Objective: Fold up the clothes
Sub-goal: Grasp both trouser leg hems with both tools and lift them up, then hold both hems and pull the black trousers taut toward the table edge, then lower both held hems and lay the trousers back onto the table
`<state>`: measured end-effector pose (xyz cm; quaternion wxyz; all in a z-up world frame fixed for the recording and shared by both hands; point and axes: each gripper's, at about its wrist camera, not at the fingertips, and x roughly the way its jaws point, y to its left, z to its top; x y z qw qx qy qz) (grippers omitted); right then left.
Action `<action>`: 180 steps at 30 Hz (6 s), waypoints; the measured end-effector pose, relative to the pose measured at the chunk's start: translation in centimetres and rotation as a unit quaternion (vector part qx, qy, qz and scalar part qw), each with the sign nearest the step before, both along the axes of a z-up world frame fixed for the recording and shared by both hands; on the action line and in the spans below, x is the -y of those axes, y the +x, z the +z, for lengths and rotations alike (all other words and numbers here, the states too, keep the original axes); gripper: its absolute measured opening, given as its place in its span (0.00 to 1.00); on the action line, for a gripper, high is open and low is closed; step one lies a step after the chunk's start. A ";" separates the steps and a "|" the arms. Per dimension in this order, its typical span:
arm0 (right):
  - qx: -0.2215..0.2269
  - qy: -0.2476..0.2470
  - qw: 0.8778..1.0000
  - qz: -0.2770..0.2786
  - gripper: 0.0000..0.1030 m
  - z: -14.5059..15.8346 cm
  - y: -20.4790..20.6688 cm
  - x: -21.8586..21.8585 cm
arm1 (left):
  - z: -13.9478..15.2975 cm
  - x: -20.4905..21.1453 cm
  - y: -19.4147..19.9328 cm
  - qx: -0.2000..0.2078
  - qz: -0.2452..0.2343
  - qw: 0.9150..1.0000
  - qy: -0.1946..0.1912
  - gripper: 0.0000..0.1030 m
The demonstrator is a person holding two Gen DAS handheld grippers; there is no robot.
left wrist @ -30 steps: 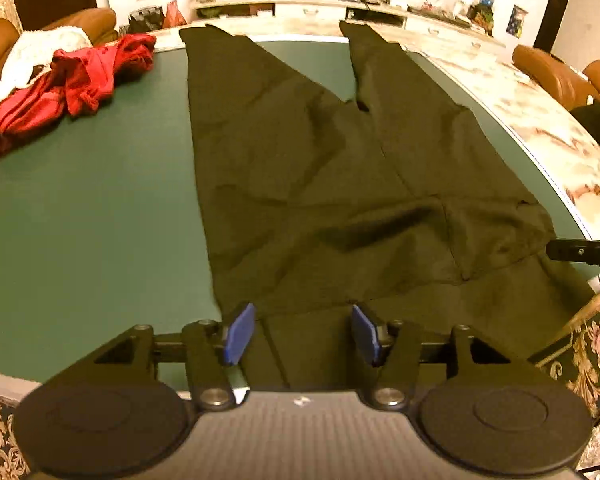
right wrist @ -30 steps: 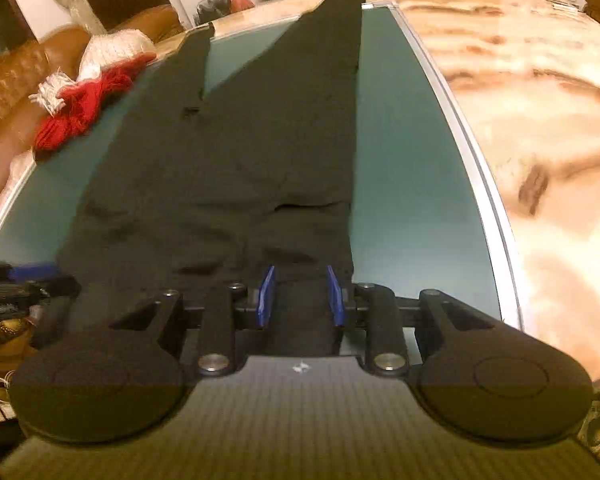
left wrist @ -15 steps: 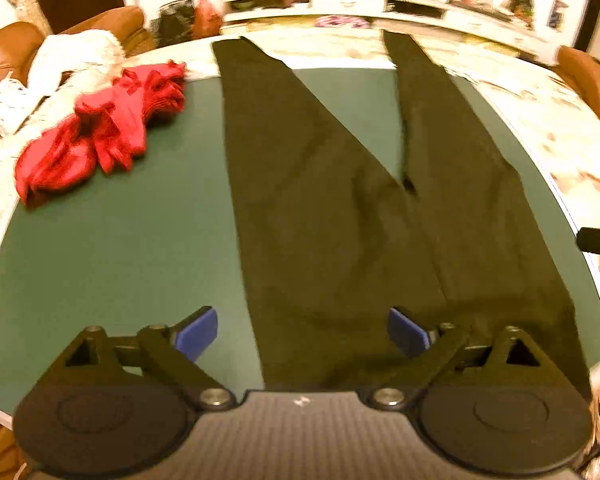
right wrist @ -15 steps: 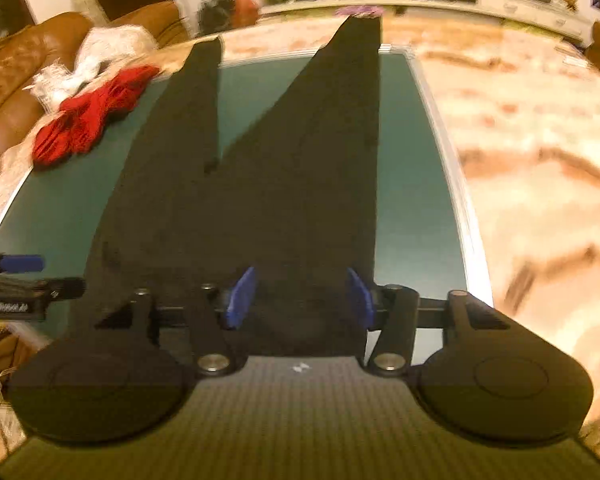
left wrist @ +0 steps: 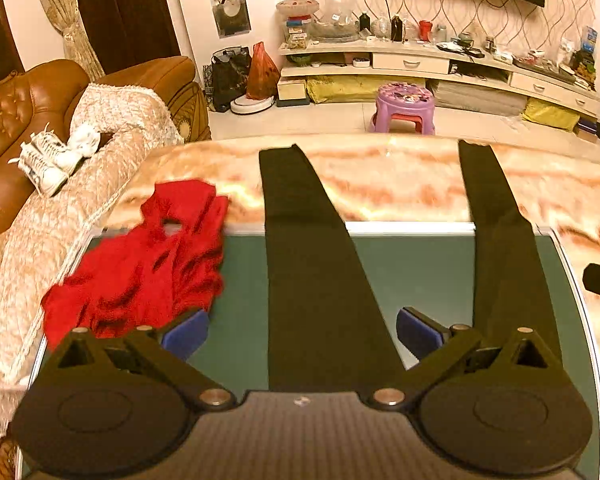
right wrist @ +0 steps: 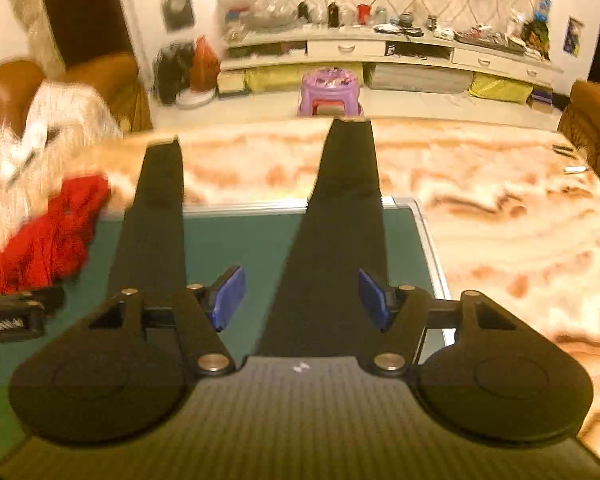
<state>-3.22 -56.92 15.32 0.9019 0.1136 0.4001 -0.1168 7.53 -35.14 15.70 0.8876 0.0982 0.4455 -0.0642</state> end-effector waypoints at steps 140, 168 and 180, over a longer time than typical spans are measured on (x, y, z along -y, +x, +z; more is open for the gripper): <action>-0.054 -0.029 0.998 0.032 0.75 -3.4 -4.1 -3.0 | -3.5 -2.9 -8.6 -0.034 0.002 0.998 -0.058 0.99; -0.060 -0.041 0.996 0.056 0.75 -4.4 -11.9 -7.0 | -4.1 -4.4 -18.8 -0.012 -0.006 0.999 -0.043 0.99; -0.069 -0.036 0.995 0.060 0.75 -5.2 -15.0 -8.5 | -4.4 -4.8 -22.1 -0.002 -0.009 0.999 -0.040 0.99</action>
